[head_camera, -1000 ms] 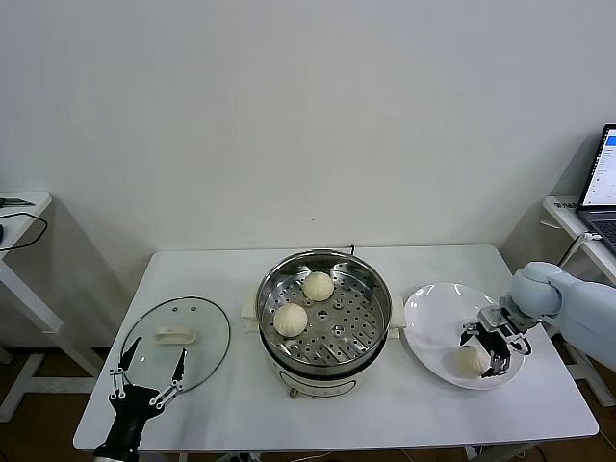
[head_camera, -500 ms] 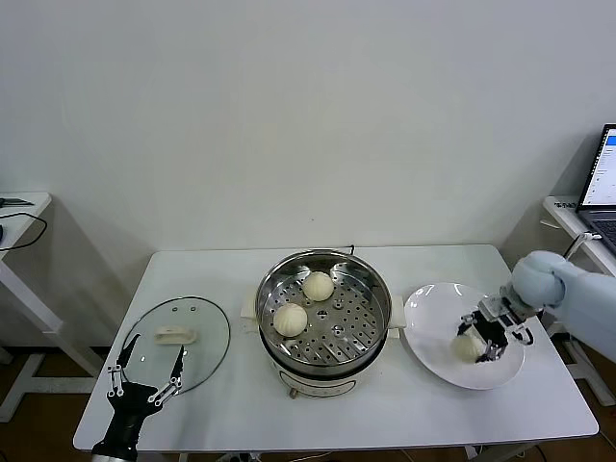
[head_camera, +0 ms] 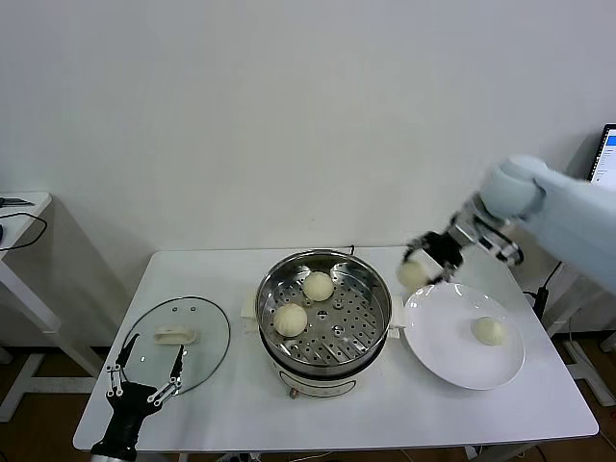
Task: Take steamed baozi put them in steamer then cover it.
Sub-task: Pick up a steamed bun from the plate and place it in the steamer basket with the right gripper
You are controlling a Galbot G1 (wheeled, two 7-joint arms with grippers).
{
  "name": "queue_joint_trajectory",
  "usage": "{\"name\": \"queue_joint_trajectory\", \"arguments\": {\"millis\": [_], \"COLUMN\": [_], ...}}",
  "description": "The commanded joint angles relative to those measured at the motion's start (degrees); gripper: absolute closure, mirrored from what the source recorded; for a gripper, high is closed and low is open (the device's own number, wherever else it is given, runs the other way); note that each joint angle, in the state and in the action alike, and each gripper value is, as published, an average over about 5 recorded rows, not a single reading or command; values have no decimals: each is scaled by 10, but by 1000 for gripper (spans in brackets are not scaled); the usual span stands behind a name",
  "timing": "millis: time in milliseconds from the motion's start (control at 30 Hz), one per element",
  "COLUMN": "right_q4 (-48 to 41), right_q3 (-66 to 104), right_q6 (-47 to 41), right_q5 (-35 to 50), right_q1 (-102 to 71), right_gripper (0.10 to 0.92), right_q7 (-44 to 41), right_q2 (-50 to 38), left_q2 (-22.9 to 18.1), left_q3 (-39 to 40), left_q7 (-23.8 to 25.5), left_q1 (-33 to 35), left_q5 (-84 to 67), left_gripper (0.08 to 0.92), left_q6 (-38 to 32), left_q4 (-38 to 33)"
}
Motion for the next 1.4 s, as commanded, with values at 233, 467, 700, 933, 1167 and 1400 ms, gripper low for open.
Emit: {"name": "queue_joint_trajectory", "arguments": {"millis": [233,467,700,933,1167,1400], "right_q4": [113,119,109,102,102,101], "right_q3": [-99,-117,-120,-118,-118,-119], "right_q6": [109,135,147,153,157,161], "right_q5": [-33,-81,-103,-116,-123,-133], "right_q1": [80,39,13,-10,-19,-24], "right_gripper": [352,351,347,342,338,329], "right_q7": [-10,1,4,8,8,7], "right_q2": [146,155,161,174,180,182], "left_q2": [-3,-3,-5,-6,-6,-7], "left_q3": [0,-3,-1,-3,-5,-6], "left_q7": [1,0,0,0,0,0], "left_q1": [7,6,4,5,5,3], "left_q5": [0,-1,-1,-1,-1,-1], "left_gripper": [177,177,177,177,177,177], "left_q6": [-3,-6,-7,-10,-13,-14], "left_q4": [-14,-13,-15,-14,-11,-8]}}
